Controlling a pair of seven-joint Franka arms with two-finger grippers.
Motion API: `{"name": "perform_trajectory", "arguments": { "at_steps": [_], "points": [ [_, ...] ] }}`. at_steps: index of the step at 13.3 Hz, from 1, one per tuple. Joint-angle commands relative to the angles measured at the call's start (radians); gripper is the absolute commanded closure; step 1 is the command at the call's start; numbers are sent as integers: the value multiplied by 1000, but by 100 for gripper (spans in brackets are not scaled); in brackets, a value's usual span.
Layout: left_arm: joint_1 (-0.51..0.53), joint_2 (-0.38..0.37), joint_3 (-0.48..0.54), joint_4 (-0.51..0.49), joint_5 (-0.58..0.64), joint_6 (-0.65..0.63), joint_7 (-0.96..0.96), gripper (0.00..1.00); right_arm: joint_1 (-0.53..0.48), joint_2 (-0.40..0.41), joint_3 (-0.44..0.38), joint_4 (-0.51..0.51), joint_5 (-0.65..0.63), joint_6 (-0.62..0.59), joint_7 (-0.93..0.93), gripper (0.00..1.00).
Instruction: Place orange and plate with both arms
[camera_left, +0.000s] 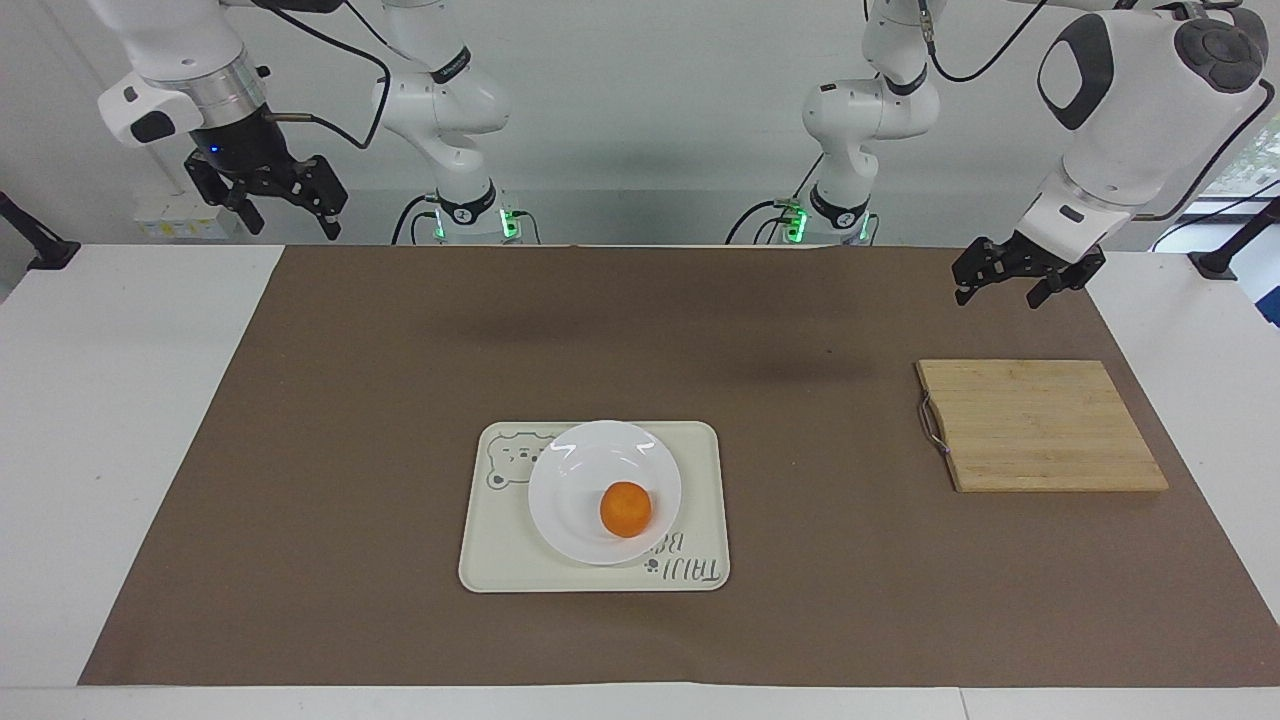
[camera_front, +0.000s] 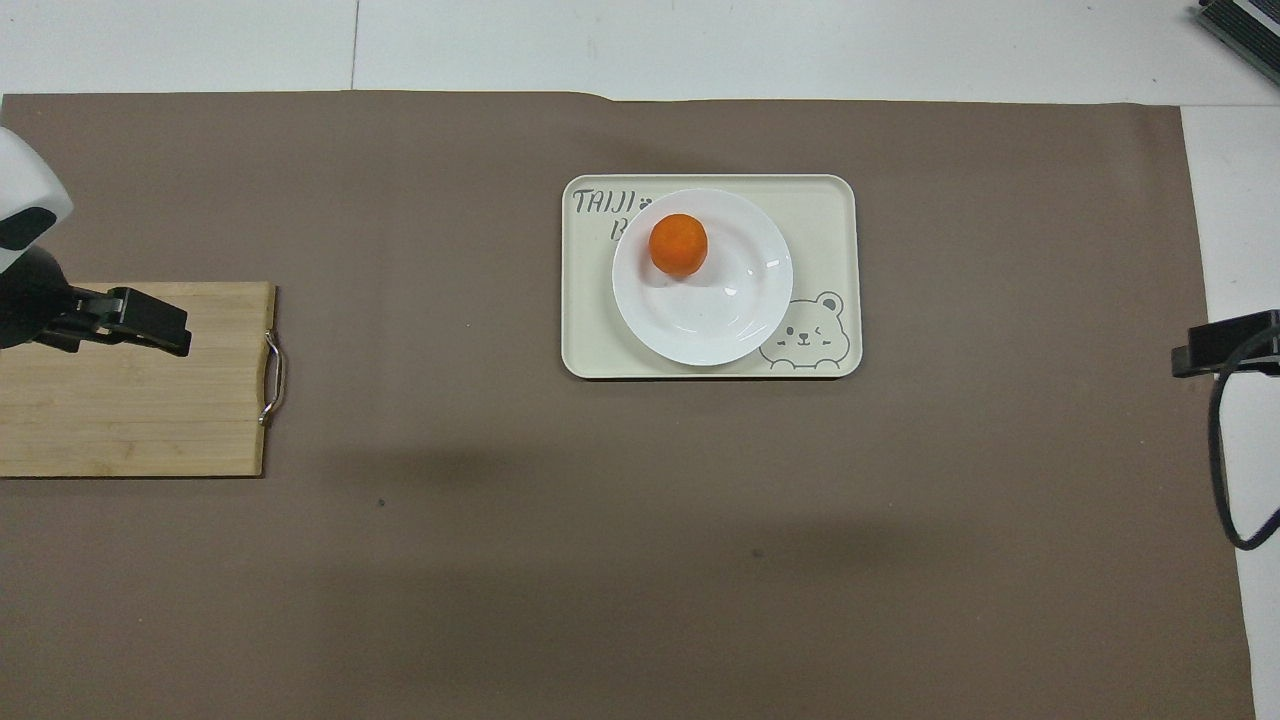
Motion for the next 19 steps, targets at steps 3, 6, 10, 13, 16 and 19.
{"name": "perform_trajectory", "arguments": {
  "at_steps": [3,6,10,13,16,19],
  "points": [
    [6,-13,-3,0,19,-18,13,0,-9,-29,19,-37,-5,39,26,0],
    [6,-13,-5,0,19,-15,13,0,-9,-23,18,-36,-1,40,26,0],
    [4,-13,-5,0,19,-17,13,0,-16,-12,10,-11,30,27,47,0],
    [0,-12,-5,4,21,-10,21,0,-15,-12,10,-14,27,37,38,0],
    [3,-12,-5,15,18,-4,114,0,16,-7,-5,-13,21,39,41,0],
    [6,-30,6,17,14,-20,133,0,73,-4,-84,-11,19,42,40,0]
  ]
}}
